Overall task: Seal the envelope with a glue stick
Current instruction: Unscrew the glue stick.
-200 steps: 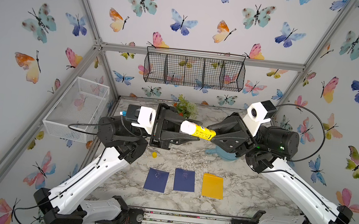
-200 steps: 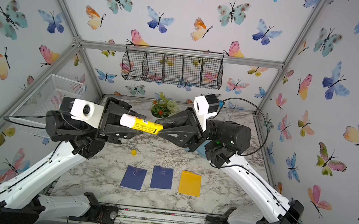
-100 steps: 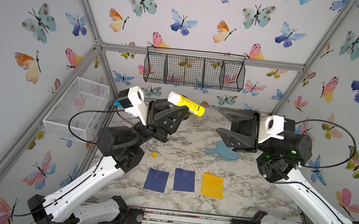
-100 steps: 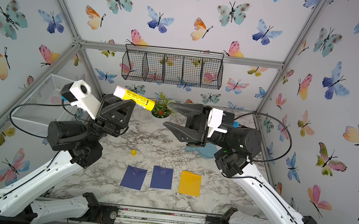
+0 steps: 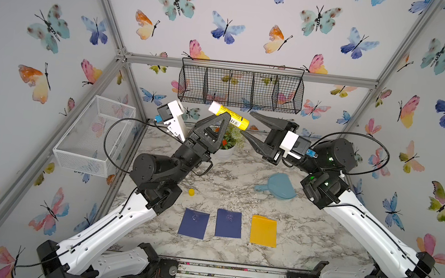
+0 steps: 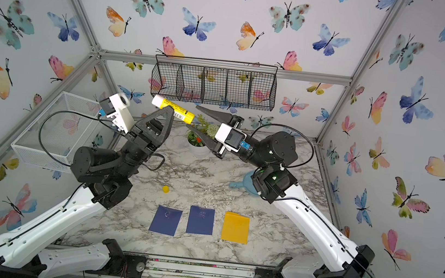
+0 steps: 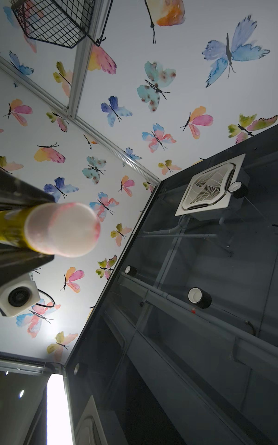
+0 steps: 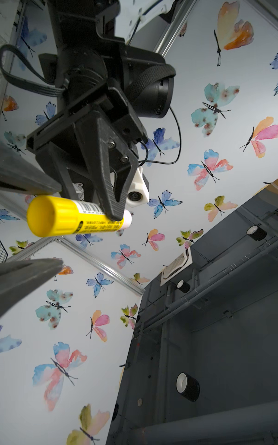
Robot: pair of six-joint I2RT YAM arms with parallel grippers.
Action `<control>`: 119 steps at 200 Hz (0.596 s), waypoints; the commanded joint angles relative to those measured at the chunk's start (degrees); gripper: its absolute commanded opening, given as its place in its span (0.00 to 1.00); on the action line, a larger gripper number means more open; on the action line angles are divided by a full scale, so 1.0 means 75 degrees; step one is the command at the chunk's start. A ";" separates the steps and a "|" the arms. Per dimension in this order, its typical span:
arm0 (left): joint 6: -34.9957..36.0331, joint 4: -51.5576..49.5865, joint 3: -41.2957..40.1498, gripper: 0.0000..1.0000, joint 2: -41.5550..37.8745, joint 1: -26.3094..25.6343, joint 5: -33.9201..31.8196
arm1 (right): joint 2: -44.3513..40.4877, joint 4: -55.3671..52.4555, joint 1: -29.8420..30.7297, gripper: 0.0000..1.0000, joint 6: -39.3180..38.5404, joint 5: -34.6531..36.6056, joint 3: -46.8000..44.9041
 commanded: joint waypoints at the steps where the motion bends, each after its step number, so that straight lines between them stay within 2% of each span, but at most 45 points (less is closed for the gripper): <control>1: -0.0213 -0.0041 0.0218 0.00 -0.0058 -0.0024 -0.0132 | 0.0056 -0.0139 -0.0018 0.42 -0.0409 0.0246 0.0237; 20: -0.0227 -0.0077 0.0216 0.00 -0.0061 -0.0024 -0.0174 | 0.0096 -0.0145 -0.0024 0.38 -0.0287 0.0153 0.0290; 43: -0.0256 -0.0125 0.0215 0.00 -0.0049 -0.0024 -0.0169 | 0.0099 -0.0104 -0.0023 0.37 -0.0117 0.0116 0.0297; 57: -0.0245 -0.0164 0.0226 0.00 -0.0038 -0.0024 -0.0157 | 0.0105 -0.0104 -0.0024 0.31 0.0005 0.0168 0.0298; 82: -0.0262 -0.0230 0.0215 0.00 -0.0027 -0.0024 -0.0156 | 0.0093 -0.0116 -0.0022 0.36 0.0292 0.0185 0.0297; 119: -0.0252 -0.0229 0.0191 0.00 -0.0003 -0.0024 -0.0133 | 0.0105 -0.0162 -0.0024 0.31 0.0765 0.0093 0.0333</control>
